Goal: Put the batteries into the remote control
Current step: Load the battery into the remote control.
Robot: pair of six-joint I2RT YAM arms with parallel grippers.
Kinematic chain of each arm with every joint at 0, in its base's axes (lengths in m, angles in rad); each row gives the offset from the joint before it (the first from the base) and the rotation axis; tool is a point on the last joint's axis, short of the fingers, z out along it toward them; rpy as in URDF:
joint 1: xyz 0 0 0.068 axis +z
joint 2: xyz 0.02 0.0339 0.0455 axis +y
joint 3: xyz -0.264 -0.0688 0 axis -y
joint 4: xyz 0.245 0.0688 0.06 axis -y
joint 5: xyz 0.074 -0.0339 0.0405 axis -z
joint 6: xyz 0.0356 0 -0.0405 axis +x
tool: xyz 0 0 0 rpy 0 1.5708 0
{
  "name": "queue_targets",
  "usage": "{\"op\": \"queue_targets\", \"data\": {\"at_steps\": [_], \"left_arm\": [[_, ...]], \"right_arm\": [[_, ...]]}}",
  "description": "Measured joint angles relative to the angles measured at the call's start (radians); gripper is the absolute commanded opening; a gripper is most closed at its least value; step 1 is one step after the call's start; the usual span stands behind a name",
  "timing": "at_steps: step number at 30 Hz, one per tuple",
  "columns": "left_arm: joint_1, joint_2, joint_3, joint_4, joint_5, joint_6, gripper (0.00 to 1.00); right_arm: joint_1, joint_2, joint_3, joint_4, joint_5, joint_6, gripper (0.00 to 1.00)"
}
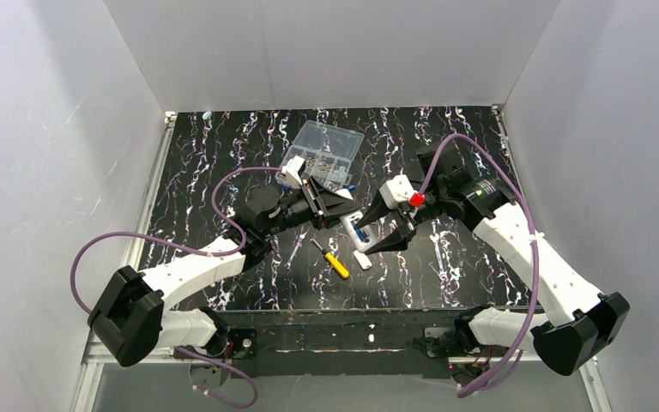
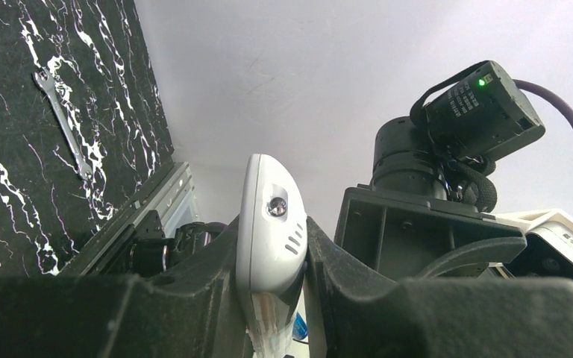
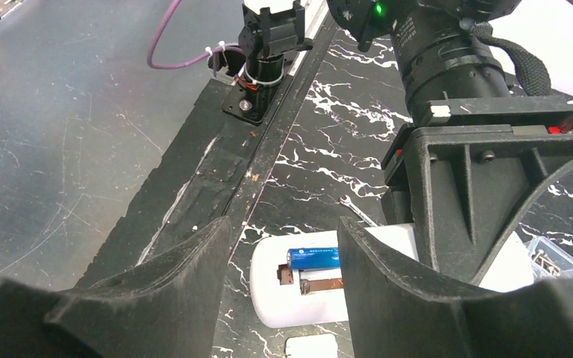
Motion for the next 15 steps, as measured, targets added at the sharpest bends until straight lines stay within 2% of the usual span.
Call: {"op": "queue_targets", "data": {"at_steps": [15], "left_arm": [[0.0,0.0,0.0,0.0,0.0,-0.007,0.0]], "right_arm": [[0.0,0.013,0.003,-0.051,0.006,-0.043,0.6]]}}
